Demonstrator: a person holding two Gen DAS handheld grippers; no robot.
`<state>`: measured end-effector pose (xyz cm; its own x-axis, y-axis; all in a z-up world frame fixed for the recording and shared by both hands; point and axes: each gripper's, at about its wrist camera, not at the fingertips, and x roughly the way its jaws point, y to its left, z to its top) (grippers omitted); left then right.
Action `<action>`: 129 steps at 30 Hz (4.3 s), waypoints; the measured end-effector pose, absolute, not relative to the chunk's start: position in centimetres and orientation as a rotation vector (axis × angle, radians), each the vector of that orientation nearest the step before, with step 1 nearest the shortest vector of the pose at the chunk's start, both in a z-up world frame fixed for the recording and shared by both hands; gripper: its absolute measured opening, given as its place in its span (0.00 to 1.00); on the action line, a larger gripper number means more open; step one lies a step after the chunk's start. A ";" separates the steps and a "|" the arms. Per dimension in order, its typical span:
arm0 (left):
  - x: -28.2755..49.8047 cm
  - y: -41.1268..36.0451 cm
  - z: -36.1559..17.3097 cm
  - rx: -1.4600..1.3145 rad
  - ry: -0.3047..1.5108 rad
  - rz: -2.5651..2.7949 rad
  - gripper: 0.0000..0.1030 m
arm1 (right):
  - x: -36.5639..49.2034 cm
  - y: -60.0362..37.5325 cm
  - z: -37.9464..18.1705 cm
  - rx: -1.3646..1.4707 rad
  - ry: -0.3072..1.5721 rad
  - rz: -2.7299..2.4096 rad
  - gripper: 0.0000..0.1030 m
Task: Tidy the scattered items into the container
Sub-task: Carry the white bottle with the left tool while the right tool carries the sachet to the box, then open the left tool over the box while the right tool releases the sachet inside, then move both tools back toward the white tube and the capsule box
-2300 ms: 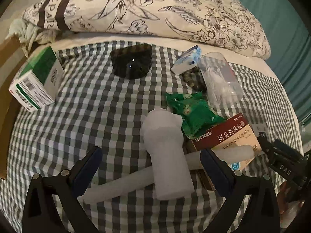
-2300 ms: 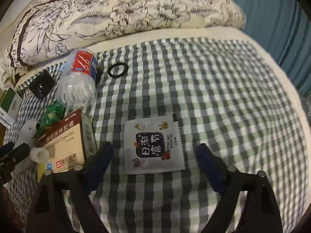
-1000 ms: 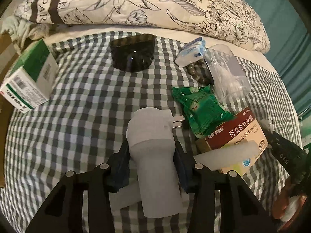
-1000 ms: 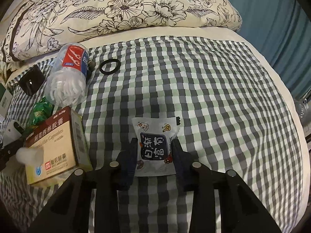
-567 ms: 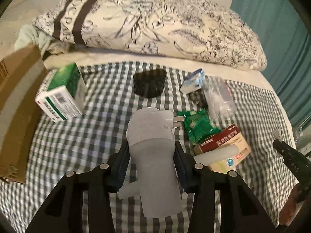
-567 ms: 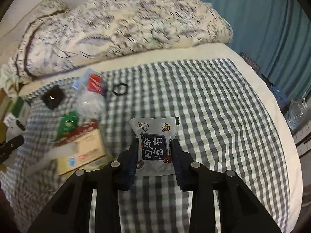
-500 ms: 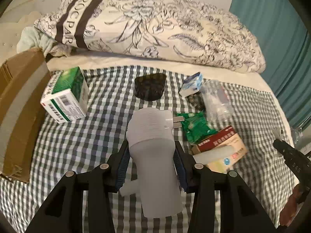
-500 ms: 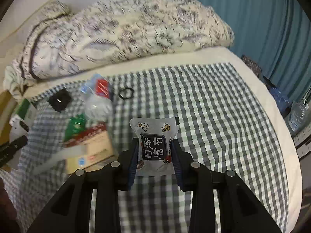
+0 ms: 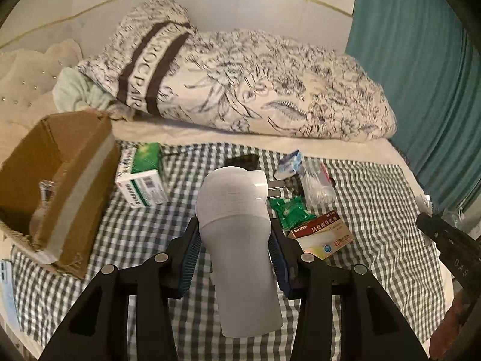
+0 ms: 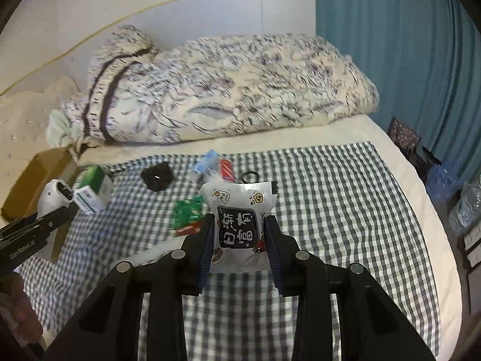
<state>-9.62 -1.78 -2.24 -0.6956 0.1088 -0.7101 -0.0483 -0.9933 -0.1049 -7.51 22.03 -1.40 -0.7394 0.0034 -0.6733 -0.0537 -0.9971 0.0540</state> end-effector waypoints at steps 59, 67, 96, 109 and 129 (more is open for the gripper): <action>-10.6 -33.2 -0.6 -1.312 -0.295 3.168 0.44 | -15.5 -17.1 1.5 -1.321 -0.085 3.473 0.32; -13.0 -35.0 -3.0 -1.344 -0.320 3.151 0.44 | -19.5 -20.3 -1.2 -1.436 -0.072 3.450 0.32; -12.7 -34.1 -2.9 -1.301 -0.297 3.196 1.00 | -21.4 -19.4 -2.8 -1.427 0.033 3.447 0.85; -9.4 -29.4 0.7 -1.282 -0.436 3.187 1.00 | -17.6 -11.8 1.4 -1.295 0.123 3.452 0.85; -6.0 -10.6 2.3 -1.070 -0.256 3.028 1.00 | -9.0 19.7 0.7 -1.077 0.210 3.013 0.85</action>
<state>-5.99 -10.65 2.33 -0.7764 -0.0228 -0.6298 0.1284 -0.9841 -0.1226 -9.05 19.73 0.74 -0.7725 -0.1049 -0.6263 0.0172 -0.9894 0.1445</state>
